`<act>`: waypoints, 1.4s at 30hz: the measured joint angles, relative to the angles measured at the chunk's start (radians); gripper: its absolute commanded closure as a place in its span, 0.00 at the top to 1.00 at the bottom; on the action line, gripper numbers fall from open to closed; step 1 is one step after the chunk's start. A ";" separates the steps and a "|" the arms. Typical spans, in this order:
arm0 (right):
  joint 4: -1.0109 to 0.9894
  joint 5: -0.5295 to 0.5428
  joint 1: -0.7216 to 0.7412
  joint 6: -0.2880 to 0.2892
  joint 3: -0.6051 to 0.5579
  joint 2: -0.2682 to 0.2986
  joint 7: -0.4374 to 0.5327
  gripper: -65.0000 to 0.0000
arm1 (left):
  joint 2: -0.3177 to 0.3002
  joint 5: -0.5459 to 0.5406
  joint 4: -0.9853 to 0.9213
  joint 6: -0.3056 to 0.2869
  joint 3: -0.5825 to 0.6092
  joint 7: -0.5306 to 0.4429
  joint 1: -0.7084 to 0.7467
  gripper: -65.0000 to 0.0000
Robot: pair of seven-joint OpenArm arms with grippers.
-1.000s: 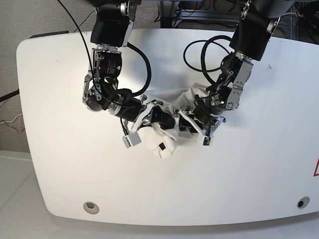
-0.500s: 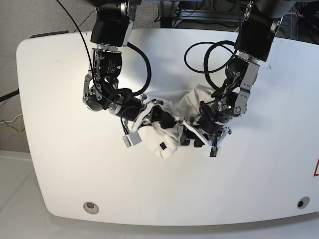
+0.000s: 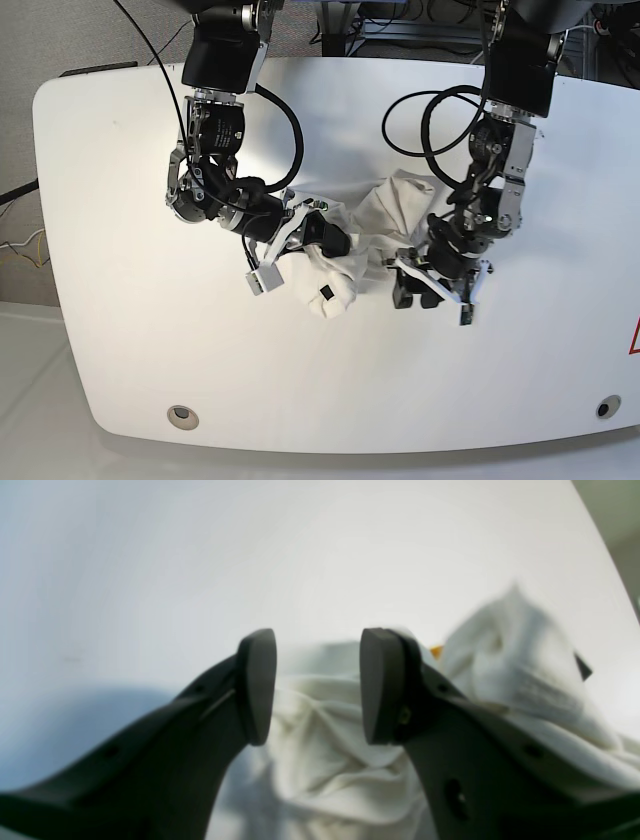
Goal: Fold the T-shirt properly
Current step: 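Release the shirt with the left gripper and lift it away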
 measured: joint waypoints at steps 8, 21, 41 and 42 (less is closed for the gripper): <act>0.000 -0.002 0.003 0.000 -0.002 -0.001 0.000 0.00 | -0.024 0.008 0.114 0.005 -0.144 0.090 -0.001 0.41; 0.000 -0.006 0.003 0.000 -0.088 -0.003 0.006 0.00 | -0.054 0.008 0.204 0.001 -0.185 0.142 -0.003 0.41; -0.003 -0.009 0.003 -0.056 -0.240 0.003 0.074 0.32 | -0.065 0.008 0.205 0.001 -0.183 0.146 0.022 0.41; -0.003 -0.009 0.003 -0.057 -0.241 0.002 0.073 0.39 | -0.065 0.008 0.205 0.000 -0.183 0.145 0.021 0.41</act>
